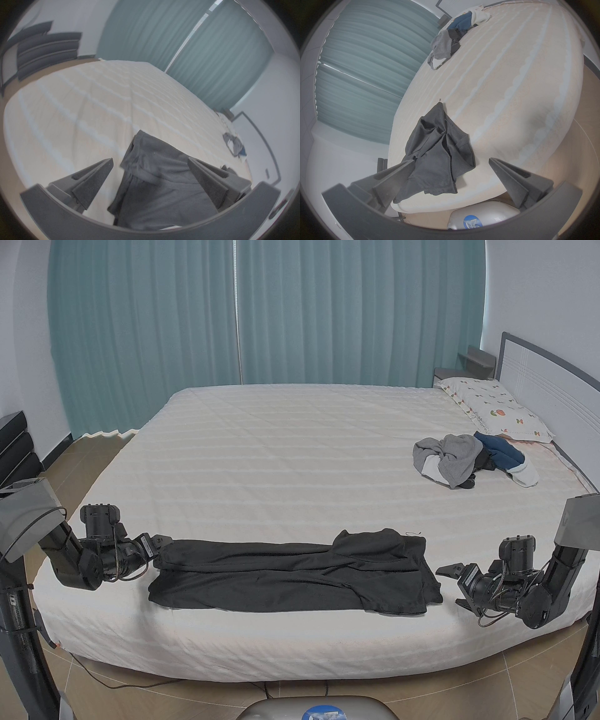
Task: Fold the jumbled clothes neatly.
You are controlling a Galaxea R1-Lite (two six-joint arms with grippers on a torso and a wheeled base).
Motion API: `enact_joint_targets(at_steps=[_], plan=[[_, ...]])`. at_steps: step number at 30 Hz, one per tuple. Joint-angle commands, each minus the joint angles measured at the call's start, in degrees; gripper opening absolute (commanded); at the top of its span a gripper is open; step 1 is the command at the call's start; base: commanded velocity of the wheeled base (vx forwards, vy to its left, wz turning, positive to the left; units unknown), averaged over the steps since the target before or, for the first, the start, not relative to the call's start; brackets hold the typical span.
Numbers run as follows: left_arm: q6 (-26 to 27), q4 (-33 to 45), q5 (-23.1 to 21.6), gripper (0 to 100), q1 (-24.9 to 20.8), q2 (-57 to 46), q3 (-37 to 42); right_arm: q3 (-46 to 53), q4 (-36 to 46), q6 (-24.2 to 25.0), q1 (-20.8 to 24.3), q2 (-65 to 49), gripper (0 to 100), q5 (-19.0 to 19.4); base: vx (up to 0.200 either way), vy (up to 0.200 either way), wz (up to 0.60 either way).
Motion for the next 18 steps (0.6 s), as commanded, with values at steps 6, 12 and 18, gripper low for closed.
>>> enact_joint_targets(at_steps=[6,12,18], plan=[[14.6,8.6,-1.6,100,-0.8,9.7,-11.4,-1.0,-0.1,0.0,-0.4,4.3,100,1.3,0.0,0.0,0.0],[15.5,8.1,3.1,100,-3.5,12.3,-12.3,-0.3,-0.2,0.0,0.0,4.3,100,1.2,0.0,0.0,0.0],[15.6,5.8,6.5,100,-4.9,12.1,-10.9,0.1,-0.5,-0.5,0.6,5.1,100,1.0,0.0,0.0,0.0]])
